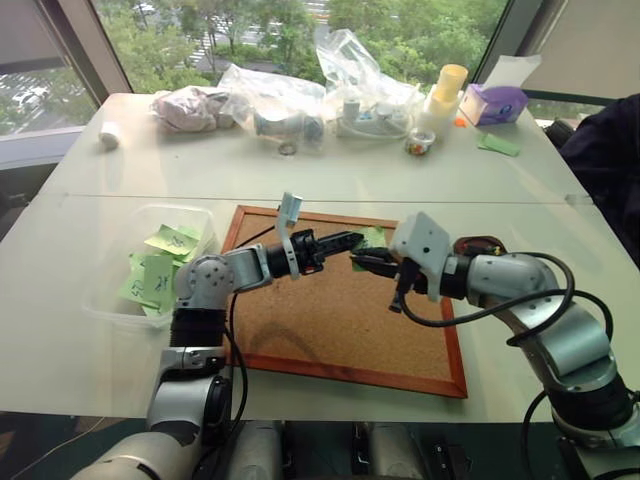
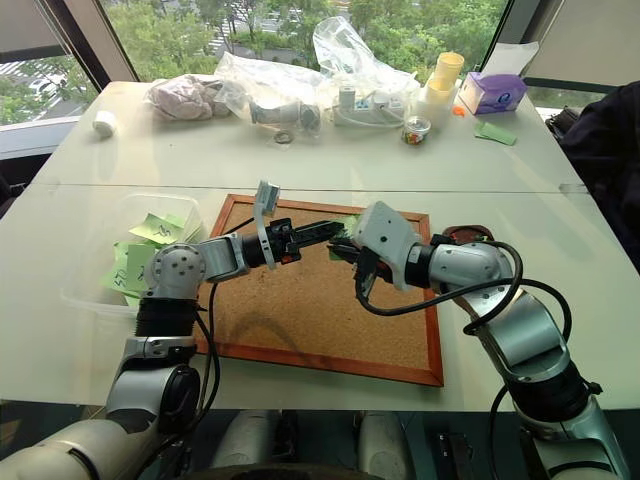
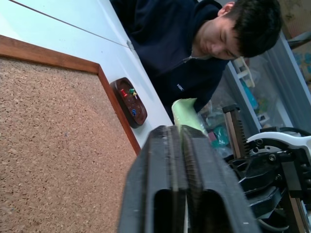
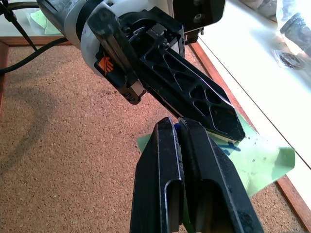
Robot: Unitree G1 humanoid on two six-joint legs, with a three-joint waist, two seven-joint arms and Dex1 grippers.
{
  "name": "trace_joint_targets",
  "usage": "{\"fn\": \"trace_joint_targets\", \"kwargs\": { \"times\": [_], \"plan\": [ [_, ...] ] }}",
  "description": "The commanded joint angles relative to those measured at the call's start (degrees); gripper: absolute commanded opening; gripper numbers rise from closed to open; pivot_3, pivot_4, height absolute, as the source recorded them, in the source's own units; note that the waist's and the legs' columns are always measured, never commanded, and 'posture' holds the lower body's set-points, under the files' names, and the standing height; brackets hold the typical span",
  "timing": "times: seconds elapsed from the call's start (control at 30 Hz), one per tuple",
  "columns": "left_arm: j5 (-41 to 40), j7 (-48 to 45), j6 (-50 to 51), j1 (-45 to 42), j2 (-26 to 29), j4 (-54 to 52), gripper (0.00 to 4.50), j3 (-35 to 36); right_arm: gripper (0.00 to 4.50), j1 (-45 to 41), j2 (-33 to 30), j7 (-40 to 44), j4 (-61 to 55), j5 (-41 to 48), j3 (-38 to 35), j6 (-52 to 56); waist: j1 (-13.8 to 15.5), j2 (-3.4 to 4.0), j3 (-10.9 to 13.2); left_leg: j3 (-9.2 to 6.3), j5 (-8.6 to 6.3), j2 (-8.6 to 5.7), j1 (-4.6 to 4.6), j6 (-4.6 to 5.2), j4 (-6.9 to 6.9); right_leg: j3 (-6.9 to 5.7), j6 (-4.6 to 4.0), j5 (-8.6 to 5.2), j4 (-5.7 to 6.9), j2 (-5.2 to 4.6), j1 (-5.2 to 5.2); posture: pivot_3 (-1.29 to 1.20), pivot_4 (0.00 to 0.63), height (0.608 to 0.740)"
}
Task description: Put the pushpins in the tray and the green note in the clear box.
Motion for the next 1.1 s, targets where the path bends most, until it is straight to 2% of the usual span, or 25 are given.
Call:
{"fn": "trace_joint_targets", "kwargs": {
  "times": [0.03, 0.13, 0.4, 0.67, 0.9, 1.1],
  "plan": [
    [-1.31, 0.22, -0.27, -0.32, -0.17, -1.96, 0.04, 0.77, 0.0, -0.2, -0.67, -0.45, -2.47, 0.01, -0.52, -0.62, 0.01, 0.0, 0.0, 0.0, 0.0, 0.0, 0.0, 0.0, 0.0, 0.0, 0.0, 0.0, 0.0, 0.0, 0.0, 0.0, 0.15, 0.74],
    [0.08, 0.67, -1.99, 0.43, 0.47, -1.98, 0.04, 0.54, 0.0, -0.13, -1.19, -0.99, -3.22, 0.41, -1.73, 0.25, 0.0, 0.0, 0.0, 0.01, 0.0, -0.01, 0.0, 0.0, 0.0, 0.0, 0.0, 0.0, 0.0, 0.0, 0.0, 0.0, 0.15, 0.74],
    [1.77, 0.67, -6.19, 2.53, 1.44, -2.26, 0.04, 0.52, 0.0, 1.65, -2.52, -3.09, -6.41, 7.03, -12.72, 6.8, 0.12, 0.0, 0.0, 0.0, 0.01, 0.0, 0.01, -0.01, 0.0, 0.0, 0.0, 0.0, 0.0, 0.0, 0.01, 0.0, 0.15, 0.74],
    [2.18, 0.8, -8.39, 2.79, 1.48, -3.04, 0.04, 0.39, 0.0, 2.97, -3.35, -4.91, -4.91, 9.93, -17.73, 9.05, 0.17, 0.0, 0.0, -0.02, 0.0, -0.01, 0.0, 0.0, 0.0, -0.01, 0.0, 0.0, 0.0, 0.0, 0.01, 0.0, 0.15, 0.74],
    [2.6, 1.45, -11.25, 4.17, 2.33, -5.79, 0.04, 0.78, 0.0, 7.71, 0.58, -12.53, 9.0, 9.5, -31.58, 7.62, 0.75, 0.0, 0.0, 0.0, 0.0, -0.02, 0.01, 0.0, 0.0, -0.01, -0.01, 0.0, 0.0, -0.01, 0.04, 0.0, 0.15, 0.74],
    [2.22, 2.67, -12.77, 5.71, 2.4, -9.19, 0.04, 0.62, 0.0, 11.3, 2.63, -17.49, 22.05, 5.52, -35.03, 1.03, 1.16, 0.03, -0.02, 0.09, 0.0, -0.03, 0.01, 0.0, 0.01, -0.01, -0.01, 0.0, 0.02, 0.0, 0.03, 0.0, 0.15, 0.74]
  ]
}}
